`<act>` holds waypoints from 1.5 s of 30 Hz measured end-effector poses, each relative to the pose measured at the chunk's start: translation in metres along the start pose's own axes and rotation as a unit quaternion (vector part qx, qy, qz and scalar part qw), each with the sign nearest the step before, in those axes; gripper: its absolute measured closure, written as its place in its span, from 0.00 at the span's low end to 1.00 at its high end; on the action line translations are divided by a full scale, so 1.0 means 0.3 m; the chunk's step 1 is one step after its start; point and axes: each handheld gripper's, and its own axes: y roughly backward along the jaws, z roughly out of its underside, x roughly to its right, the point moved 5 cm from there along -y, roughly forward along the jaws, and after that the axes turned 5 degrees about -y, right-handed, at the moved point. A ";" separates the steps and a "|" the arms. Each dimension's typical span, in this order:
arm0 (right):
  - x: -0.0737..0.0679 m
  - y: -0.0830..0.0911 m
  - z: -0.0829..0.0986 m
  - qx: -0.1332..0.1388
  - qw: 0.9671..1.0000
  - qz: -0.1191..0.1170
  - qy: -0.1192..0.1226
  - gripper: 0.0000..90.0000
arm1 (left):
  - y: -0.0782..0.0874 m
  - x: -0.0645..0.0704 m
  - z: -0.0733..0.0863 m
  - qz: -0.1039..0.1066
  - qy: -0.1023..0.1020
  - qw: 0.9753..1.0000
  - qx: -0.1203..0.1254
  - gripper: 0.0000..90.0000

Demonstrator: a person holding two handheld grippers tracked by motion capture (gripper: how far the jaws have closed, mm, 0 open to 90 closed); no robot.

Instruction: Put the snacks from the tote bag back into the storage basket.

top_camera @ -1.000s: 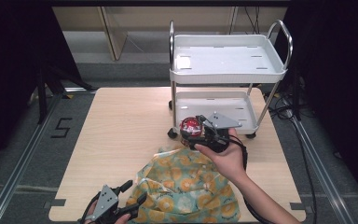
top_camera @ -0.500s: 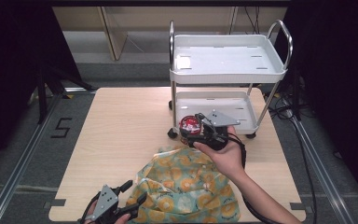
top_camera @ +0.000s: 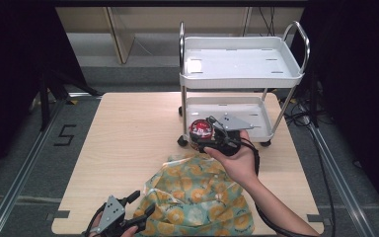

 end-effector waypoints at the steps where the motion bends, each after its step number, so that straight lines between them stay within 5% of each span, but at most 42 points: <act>1: -0.005 0.000 0.001 -0.001 1.000 0.002 -0.015 0.30 | 0.000 0.000 0.000 0.000 0.000 1.000 0.000 0.36; 5: 0.003 -0.007 -0.007 0.003 1.000 0.005 0.002 0.30 | 0.001 -0.001 0.000 0.000 0.001 1.000 0.000 0.36; 45: 0.028 -0.037 -0.001 -0.004 1.000 0.014 -0.004 0.30 | 0.003 0.000 0.001 -0.002 0.004 1.000 -0.002 0.36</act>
